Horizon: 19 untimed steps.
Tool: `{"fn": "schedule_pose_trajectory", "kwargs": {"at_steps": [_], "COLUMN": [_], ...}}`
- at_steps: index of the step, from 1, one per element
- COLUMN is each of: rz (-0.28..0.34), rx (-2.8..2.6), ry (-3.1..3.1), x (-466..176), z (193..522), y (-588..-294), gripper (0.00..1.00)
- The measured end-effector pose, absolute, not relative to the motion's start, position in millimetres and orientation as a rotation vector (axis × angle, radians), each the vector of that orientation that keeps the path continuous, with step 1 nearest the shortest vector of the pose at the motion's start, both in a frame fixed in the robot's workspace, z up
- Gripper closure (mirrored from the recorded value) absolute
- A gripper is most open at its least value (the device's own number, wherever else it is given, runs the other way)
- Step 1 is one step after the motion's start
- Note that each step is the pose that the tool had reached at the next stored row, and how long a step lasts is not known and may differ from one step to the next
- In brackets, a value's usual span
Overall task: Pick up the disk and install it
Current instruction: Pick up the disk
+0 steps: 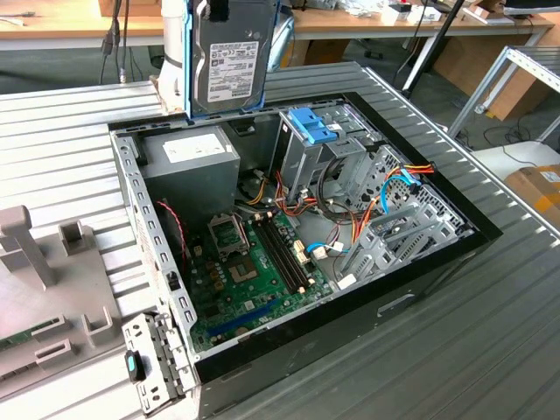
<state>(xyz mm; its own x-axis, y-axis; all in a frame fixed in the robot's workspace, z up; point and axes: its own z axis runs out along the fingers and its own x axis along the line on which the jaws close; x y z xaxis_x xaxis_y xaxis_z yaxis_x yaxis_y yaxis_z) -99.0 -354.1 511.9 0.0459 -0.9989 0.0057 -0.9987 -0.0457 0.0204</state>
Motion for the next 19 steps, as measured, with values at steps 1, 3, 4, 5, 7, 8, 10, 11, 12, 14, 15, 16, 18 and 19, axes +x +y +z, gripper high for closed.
{"fn": "schedule_pose_trajectory", "kwargs": {"at_steps": [1, 3, 4, 5, 7, 8, 10, 11, 12, 14, 15, 16, 18, 19], "rz": [-0.016, -0.016, -0.016, -0.016, -0.016, -0.016, -0.016, -0.016, -0.016, -0.016, -0.016, -0.016, -0.016, -0.016], "rx": [2.258, 2.258, 2.258, 2.258, 2.258, 2.258, 2.258, 2.258, 2.258, 2.258, 2.258, 2.258, 2.258, 2.258], "ry": [-2.157, -2.157, -2.157, -2.157, -2.157, -2.157, -2.157, -2.157, -2.157, -2.157, -2.157, -2.157, -2.157, -2.157], "x": [-95, -89, -84, -77, -73, -73, -72, -72, -72, -72, -72, -72, -72, -72], "z": [512, 512, 512, 512, 512, 512, 512, 512, 512, 512, 512, 512, 512, 512], "y": [-354, -354, -354, -354, -354, -354, -354, -354, -354, -355, -355, -356, -356, -357], "gripper": [0.63, 0.63, 0.63, 0.63, 0.63, 0.63, 0.63, 0.63, 0.63, 0.63, 0.63, 0.63, 0.63, 0.63]}}
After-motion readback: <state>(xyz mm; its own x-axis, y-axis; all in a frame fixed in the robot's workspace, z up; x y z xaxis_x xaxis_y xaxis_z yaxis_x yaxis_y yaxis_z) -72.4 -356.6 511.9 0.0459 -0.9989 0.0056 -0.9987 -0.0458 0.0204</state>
